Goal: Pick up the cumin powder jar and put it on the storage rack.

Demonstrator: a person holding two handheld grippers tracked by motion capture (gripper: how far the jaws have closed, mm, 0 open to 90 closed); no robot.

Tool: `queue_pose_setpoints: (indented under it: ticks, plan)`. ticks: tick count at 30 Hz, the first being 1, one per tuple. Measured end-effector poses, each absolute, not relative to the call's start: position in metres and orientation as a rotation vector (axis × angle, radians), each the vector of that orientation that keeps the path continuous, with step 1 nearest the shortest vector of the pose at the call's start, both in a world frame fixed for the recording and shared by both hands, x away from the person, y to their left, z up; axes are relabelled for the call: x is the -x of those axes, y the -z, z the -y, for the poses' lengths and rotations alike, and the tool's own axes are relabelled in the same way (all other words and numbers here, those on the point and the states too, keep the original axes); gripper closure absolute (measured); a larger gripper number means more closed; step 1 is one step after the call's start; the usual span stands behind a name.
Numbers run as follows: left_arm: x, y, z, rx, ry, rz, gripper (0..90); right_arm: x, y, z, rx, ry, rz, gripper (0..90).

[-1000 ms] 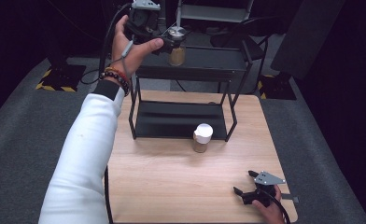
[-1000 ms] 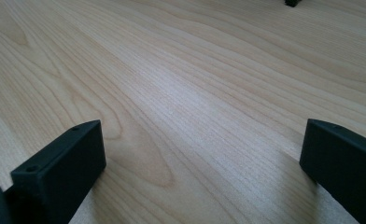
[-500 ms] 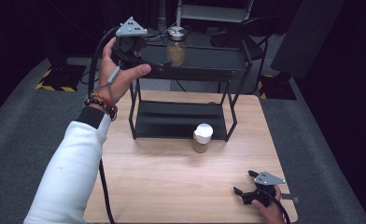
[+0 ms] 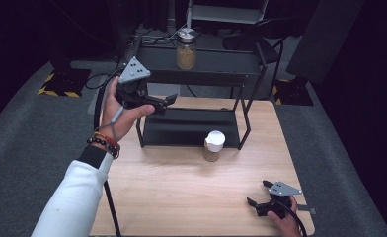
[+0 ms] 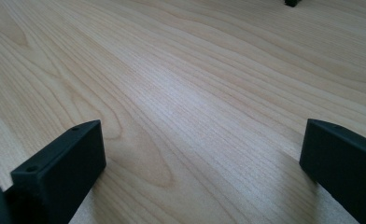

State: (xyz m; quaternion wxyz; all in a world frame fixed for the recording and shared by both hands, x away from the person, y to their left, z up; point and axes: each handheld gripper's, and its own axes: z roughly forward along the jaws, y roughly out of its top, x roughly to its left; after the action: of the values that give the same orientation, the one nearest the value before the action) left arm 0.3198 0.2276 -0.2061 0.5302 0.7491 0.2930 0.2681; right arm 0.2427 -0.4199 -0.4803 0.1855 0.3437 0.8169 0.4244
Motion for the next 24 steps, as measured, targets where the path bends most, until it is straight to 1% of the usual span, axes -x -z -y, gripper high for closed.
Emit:
queue_pose_setpoints:
  ticks: [8,16,21,24]
  plan:
    - [-0.304,0.245,-0.23,-1.8,-0.638,-0.71,0.0,-0.243,0.48,0.42,-0.968,-1.196,-2.302,0.0]
    - [-0.294,0.278,-0.236,-1.819,-0.603,-0.731,0.2,-0.243,0.48,0.42,-0.968,-1.196,-2.302,0.0]
    - [-0.285,0.302,-0.238,-1.806,-0.613,-0.759,0.2,-0.243,0.48,0.42,-0.968,-1.195,-2.302,0.0]
    - [-0.278,0.314,-0.236,-1.816,-0.651,-0.768,0.0,-0.243,0.48,0.42,-0.968,-1.196,-2.302,0.0]
